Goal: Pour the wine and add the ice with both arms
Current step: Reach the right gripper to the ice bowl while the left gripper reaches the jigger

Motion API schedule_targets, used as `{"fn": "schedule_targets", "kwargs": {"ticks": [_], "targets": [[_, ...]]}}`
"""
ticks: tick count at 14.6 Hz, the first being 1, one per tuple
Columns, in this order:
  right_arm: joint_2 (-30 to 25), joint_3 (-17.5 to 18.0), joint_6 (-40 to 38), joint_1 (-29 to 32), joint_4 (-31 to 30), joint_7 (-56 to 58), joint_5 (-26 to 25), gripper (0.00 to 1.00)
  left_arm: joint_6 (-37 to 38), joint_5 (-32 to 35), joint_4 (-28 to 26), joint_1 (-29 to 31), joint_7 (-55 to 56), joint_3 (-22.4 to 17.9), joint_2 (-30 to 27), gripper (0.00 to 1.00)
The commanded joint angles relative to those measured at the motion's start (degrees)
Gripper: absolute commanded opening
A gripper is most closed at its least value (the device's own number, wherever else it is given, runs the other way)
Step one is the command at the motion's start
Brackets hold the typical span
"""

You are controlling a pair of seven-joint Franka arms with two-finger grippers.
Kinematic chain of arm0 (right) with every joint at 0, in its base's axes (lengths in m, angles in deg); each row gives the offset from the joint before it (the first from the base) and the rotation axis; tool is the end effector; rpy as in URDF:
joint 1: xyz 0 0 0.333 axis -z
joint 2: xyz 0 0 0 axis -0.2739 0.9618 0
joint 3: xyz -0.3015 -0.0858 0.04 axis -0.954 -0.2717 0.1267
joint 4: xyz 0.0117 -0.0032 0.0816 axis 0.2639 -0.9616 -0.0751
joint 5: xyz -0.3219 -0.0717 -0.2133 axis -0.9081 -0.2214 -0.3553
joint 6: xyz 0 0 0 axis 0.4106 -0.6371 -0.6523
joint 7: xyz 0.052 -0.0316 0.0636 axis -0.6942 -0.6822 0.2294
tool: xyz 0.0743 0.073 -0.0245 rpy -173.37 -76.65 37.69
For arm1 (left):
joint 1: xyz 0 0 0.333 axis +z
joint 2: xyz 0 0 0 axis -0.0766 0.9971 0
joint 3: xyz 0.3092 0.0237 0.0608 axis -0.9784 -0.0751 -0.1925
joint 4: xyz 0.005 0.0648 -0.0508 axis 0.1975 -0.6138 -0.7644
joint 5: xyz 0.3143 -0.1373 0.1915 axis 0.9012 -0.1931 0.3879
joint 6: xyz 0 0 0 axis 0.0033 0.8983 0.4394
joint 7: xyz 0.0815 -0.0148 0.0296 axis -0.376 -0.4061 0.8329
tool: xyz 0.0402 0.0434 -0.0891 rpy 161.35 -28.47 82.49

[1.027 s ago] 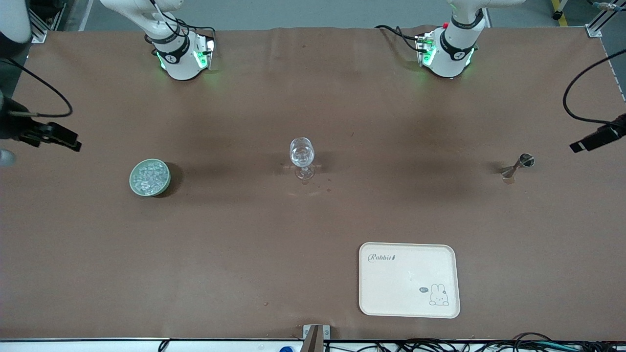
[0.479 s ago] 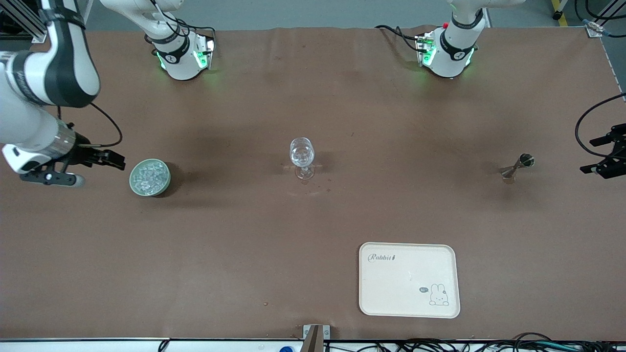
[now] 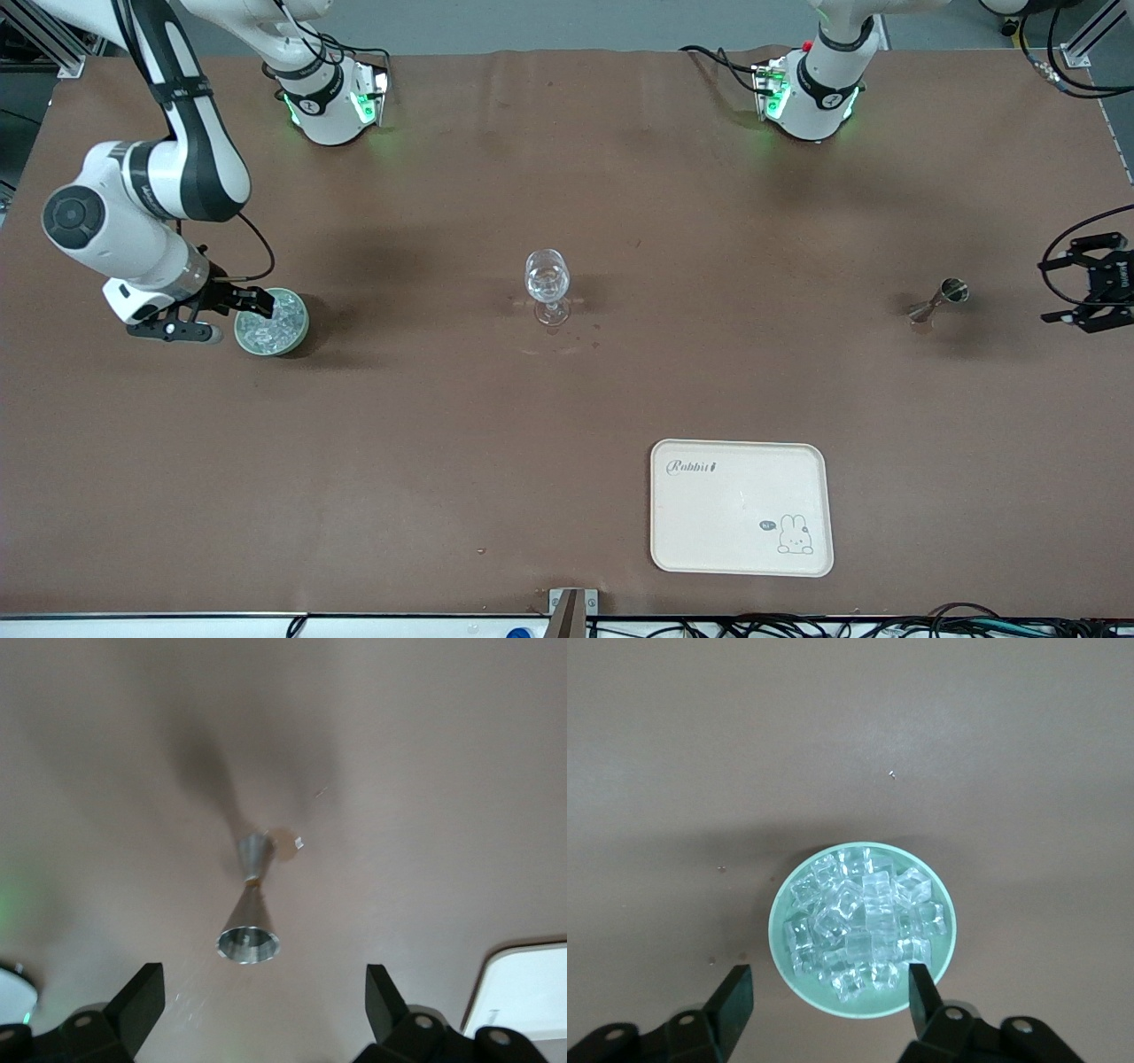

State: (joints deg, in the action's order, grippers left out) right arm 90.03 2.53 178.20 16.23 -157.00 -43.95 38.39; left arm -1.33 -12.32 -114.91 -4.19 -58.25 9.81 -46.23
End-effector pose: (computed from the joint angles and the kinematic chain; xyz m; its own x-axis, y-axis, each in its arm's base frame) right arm 0.5285 -0.0202 0.3042 0.9948 -0.0824 -0.0600 -0.0812 -0.9964 0.0228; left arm 0.5307 0.3108 0.3136 0.1793 0.8038 -0.5672 0.9763 -0.2166 0.0017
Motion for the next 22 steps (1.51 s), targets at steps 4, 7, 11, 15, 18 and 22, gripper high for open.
{"fn": "schedule_targets", "kwargs": {"ticks": [4, 7, 11, 15, 18, 22], "targets": [[4.7, 0.0, 6.5, 0.1, -2.5, 0.5, -0.1, 0.71, 4.9, -13.4, -0.4, 3.5, -0.4, -2.6, 9.0, 1.00], [4.9, 0.0, 8.2, 0.2, -3.9, 0.9, -0.1, 0.66, 5.0, -16.8, -4.2, 3.9, -4.9, -2.5, 10.6, 1.00], [6.3, 0.1, 10.7, 0.2, -4.9, 0.8, -0.1, 0.63, 9.7, -22.1, -5.1, 5.5, -9.4, -2.6, 16.3, 1.00], [7.5, 0.1, 12.9, 0.1, -6.0, 0.9, 0.0, 0.63, 11.5, -26.2, -6.7, 5.3, -9.6, -2.4, 16.7, 1.00], [7.7, 0.1, 15.8, 0.2, -7.5, 1.3, -0.1, 0.63, 11.7, -27.3, -9.1, 4.5, -10.2, -1.9, 16.7, 0.98], [7.5, 0.1, 15.2, 0.5, -7.1, 2.8, 0.0, 0.40, 11.8, -30.8, -10.3, 4.6, -9.5, -1.6, 16.9, 0.94]]}}
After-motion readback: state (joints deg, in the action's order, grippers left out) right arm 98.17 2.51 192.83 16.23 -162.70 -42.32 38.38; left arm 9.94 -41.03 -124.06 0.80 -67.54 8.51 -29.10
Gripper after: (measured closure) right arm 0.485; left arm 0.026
